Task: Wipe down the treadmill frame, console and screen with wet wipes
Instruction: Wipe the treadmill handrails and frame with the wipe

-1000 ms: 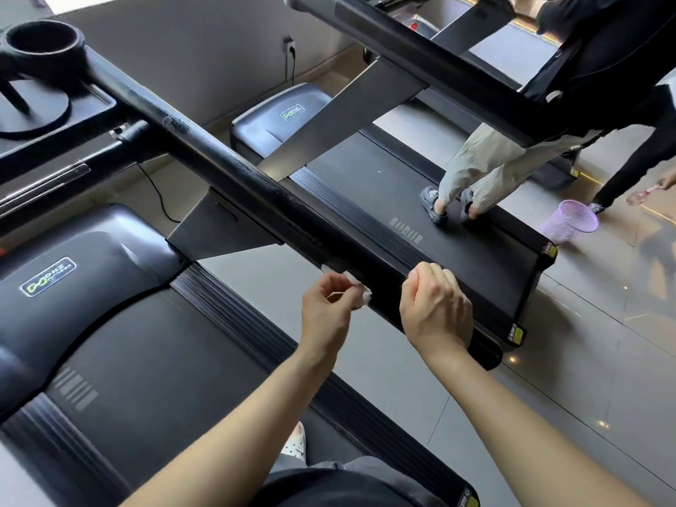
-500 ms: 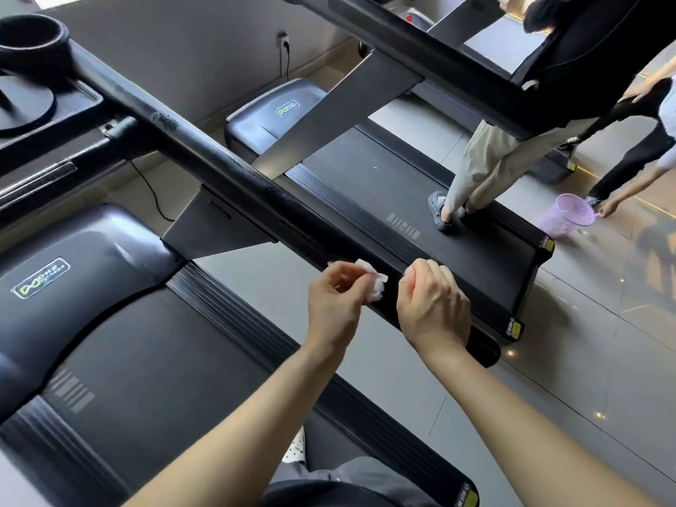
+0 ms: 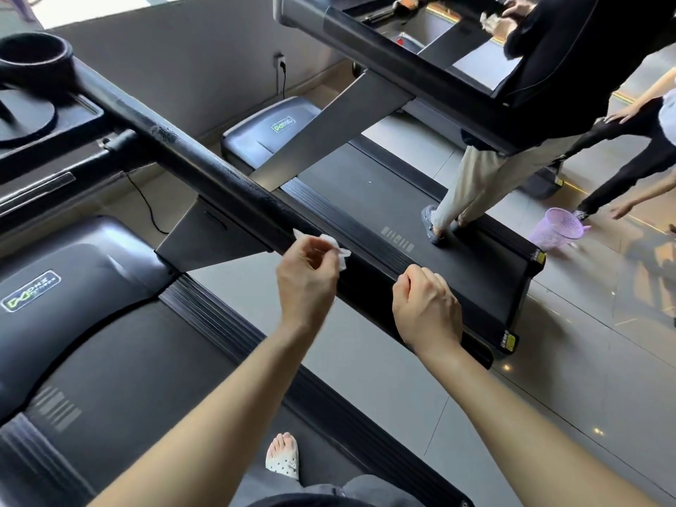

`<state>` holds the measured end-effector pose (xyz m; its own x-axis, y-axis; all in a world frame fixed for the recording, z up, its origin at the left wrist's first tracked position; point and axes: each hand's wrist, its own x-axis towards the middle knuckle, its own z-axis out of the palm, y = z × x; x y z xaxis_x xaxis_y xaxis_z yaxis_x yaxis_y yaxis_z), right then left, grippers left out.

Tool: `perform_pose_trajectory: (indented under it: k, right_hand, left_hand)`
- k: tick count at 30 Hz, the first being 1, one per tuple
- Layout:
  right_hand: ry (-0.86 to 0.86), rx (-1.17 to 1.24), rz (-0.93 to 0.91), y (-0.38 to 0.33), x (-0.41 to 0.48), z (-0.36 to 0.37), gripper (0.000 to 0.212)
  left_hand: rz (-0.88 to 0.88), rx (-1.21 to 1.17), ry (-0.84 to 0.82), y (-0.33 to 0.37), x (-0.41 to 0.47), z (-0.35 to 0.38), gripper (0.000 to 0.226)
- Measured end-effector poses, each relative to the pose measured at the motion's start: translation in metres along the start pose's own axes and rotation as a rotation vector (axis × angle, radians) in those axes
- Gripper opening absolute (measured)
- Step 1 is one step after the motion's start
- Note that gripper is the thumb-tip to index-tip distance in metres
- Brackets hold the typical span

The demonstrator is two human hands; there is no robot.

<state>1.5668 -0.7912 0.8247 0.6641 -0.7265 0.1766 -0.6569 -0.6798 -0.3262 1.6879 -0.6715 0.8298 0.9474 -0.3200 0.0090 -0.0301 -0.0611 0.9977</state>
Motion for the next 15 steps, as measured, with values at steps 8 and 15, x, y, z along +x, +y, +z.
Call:
perform_pose_trajectory:
  k: [8,15]
  right_hand:
    - [-0.244,0.042,-0.032,0.011,0.018,-0.013,0.037]
    - [-0.249,0.129,-0.088,0.012,0.017,-0.013,0.034]
  left_hand:
    - [0.236,0.209,-0.036,-0.004,-0.015,0.021,0.013]
    - [0.134,0.357,0.259,0.0,0.062,-0.015,0.006]
